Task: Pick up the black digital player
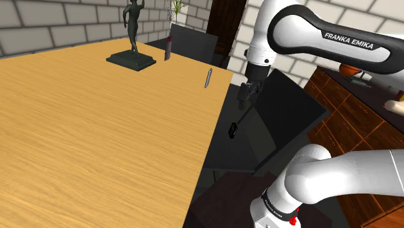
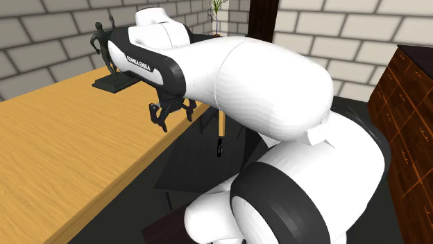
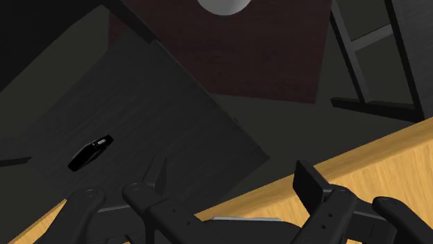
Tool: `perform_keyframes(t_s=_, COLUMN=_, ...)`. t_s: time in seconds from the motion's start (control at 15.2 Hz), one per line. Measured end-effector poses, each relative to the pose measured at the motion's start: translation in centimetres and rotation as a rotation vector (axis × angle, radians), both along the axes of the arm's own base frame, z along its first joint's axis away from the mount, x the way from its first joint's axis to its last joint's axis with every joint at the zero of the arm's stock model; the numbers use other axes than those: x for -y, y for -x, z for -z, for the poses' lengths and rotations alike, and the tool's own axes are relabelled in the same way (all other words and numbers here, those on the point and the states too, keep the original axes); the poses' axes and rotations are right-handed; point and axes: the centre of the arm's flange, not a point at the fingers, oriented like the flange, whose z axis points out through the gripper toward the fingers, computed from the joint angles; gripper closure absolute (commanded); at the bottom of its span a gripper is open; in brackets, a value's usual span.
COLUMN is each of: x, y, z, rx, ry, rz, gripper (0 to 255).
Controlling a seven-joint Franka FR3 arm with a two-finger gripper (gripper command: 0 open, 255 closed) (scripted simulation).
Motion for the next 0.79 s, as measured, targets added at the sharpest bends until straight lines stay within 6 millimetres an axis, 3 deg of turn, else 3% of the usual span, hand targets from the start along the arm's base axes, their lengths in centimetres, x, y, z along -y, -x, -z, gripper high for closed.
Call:
perform_keyframes(t_s=0.2, x=1.2, y=-0.1, z=1.1, rx=0.005, ry=-0.003, rz=-0.01, gripper=0)
perform_keyframes(t_s=0.79, x=9.2, y=-2.1, z=9.4, rx=0.04, ry=-0.022, rz=-0.088, gripper=0)
